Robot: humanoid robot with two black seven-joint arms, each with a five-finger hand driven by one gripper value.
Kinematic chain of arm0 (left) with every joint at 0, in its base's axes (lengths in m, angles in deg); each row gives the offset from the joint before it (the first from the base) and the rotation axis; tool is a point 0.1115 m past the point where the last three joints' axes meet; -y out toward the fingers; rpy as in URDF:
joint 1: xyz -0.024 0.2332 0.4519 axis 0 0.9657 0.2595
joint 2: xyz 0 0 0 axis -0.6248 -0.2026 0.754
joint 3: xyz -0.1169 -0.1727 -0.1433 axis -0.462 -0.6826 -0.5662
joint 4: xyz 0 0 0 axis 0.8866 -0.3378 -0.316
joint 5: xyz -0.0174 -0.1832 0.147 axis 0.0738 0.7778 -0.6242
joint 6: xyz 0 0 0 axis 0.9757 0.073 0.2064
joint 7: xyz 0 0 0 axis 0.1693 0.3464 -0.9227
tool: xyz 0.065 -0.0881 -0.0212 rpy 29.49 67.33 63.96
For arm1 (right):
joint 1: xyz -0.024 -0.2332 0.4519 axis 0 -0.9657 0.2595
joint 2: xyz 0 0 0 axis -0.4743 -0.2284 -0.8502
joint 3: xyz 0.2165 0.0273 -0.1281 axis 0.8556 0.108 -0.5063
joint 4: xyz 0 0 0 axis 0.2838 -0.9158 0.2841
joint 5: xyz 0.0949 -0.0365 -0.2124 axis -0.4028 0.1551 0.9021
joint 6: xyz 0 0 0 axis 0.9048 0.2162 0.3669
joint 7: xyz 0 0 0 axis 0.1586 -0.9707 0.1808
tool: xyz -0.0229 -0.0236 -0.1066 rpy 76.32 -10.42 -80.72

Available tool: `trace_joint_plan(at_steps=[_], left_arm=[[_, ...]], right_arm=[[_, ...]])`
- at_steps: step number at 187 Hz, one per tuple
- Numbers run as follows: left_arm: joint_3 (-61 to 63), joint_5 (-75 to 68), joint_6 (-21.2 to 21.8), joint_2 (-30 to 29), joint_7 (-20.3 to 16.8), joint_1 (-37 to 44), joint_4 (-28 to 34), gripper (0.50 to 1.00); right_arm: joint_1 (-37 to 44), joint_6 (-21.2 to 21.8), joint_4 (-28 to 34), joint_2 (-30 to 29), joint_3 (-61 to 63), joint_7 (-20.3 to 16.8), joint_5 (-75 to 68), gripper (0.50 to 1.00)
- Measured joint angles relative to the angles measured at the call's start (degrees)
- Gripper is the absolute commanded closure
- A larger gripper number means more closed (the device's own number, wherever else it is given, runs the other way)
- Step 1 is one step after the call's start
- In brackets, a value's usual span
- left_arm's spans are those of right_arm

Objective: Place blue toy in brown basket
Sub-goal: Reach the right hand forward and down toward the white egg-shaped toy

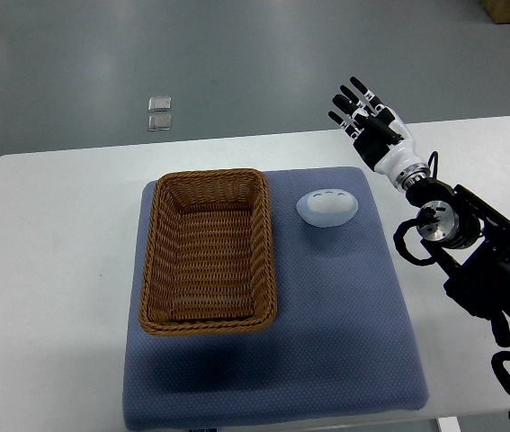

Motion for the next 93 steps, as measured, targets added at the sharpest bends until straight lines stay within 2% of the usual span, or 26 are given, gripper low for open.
trace_joint_plan(at_steps=[93], left_arm=[[-0.1,0.0,0.1,0.0,0.0,0.0,0.4,0.500]], right_arm=[[1.2,0.1,0.7,0.8,-0.4,-0.1,1.2,0.599]])
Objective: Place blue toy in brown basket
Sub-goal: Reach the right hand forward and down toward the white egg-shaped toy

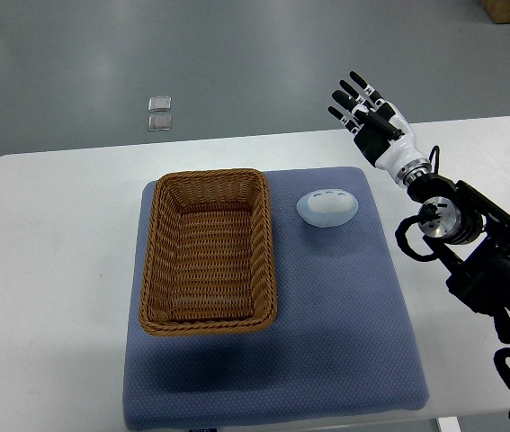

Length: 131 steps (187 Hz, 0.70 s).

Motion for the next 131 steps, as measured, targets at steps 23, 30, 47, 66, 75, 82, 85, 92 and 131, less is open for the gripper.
trace_joint_plan(at_steps=[23,30,47,66,75,82,85,92,131], left_arm=[[0.0,0.0,0.0,0.0,0.0,0.0,-0.1,0.500],[0.0,0.0,0.0,0.0,0.0,0.0,-0.1,0.500],[0.0,0.0,0.0,0.0,0.0,-0.2,-0.1,0.500],[-0.1,0.1,0.0,0.0,0.0,-0.4,0.0,0.500],[-0.1,0.1,0.0,0.0,0.0,-0.5,0.0,0.500],[-0.2,0.1,0.0,0.0,0.0,-0.5,-0.1,0.500],[-0.2,0.1,0.0,0.0,0.0,-0.5,-0.1,0.500],[-0.2,0.1,0.0,0.0,0.0,-0.5,-0.3,0.500],[-0.3,0.0,-0.1,0.0,0.0,-0.5,-0.2,0.500]], right_arm=[[2.6,0.0,0.1,2.0,-3.9,-0.5,3.5,0.599],[3.7,0.0,0.1,2.9,-6.1,-0.7,5.2,0.599],[6.8,0.4,0.5,5.5,-12.8,-1.6,10.0,0.599],[11.6,1.1,2.1,10.4,-23.3,-2.8,17.5,0.599],[14.3,1.8,3.5,12.6,-29.2,-3.1,21.6,0.599],[16.6,2.4,4.6,14.3,-33.9,-3.4,24.7,0.599],[17.9,2.8,5.3,15.2,-36.3,-3.5,26.2,0.597],[20.2,3.4,6.6,16.7,-40.2,-3.8,28.4,0.597],[36.4,9.9,12.9,21.5,-60.5,-10.0,32.6,0.597]])
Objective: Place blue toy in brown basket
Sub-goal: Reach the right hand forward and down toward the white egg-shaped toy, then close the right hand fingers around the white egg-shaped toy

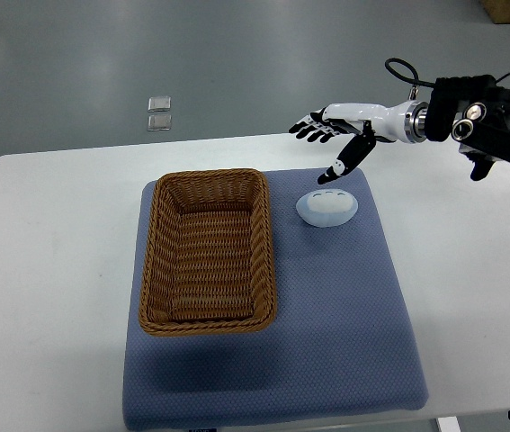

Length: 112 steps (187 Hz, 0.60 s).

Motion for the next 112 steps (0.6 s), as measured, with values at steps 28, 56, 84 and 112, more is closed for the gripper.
trace_joint_plan(at_steps=[28,56,84,112], left_arm=[[0.0,0.0,0.0,0.0,0.0,0.0,0.3,0.500],[-0.1,0.0,0.0,0.0,0.0,0.1,0.3,0.500],[0.0,0.1,0.0,0.0,0.0,0.1,0.3,0.500],[0.2,0.1,0.0,0.0,0.0,0.1,0.3,0.500]], right_arm=[[8.7,2.9,4.9,-0.1,-8.7,-6.0,-0.3,0.599],[9.8,1.8,6.5,-1.7,-10.4,-7.4,-0.3,0.599],[7.3,-4.0,5.6,-3.4,-12.9,-7.5,0.3,0.599],[4.8,-7.1,4.8,-4.0,-14.2,-7.5,1.1,0.601]])
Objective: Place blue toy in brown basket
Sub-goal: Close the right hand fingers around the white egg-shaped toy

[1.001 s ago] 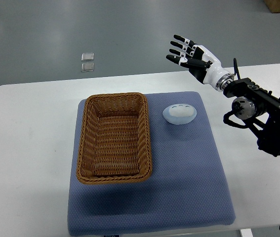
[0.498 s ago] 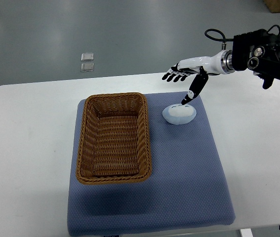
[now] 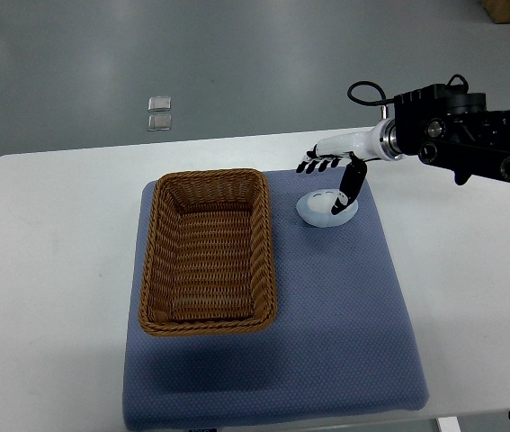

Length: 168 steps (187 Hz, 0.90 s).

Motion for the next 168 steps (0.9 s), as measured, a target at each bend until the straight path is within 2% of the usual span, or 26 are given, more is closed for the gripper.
trace_joint_plan(at_steps=[69,105,115,133,148,160,168], left_arm=[[0.1,-0.1,0.0,0.0,0.0,0.0,0.0,0.500],[0.1,-0.1,0.0,0.0,0.0,0.0,0.0,0.500],[0.1,-0.1,0.0,0.0,0.0,0.0,0.0,0.500],[0.0,-0.1,0.0,0.0,0.0,0.0,0.0,0.500],[0.0,-0.1,0.0,0.0,0.0,0.1,0.1,0.500],[0.0,-0.1,0.0,0.0,0.0,0.1,0.1,0.500],[0.0,-0.1,0.0,0.0,0.0,0.1,0.1,0.500]], right_arm=[[-4.2,-3.1,-2.3,-2.0,-0.1,0.0,0.9,0.603],[-6.4,-4.8,-3.7,-3.6,-0.1,0.0,2.5,0.638],[-7.0,-5.3,-4.1,-4.0,-0.1,0.0,3.3,0.691],[-7.6,-5.7,-4.7,-4.6,-0.1,0.0,4.2,0.846],[-7.9,-5.8,-5.0,-4.8,-0.1,0.0,4.8,0.916],[-7.9,-5.9,-5.1,-4.9,-0.2,0.0,4.9,0.948],[-7.9,-6.0,-5.1,-4.8,-0.2,0.0,5.0,0.953]])
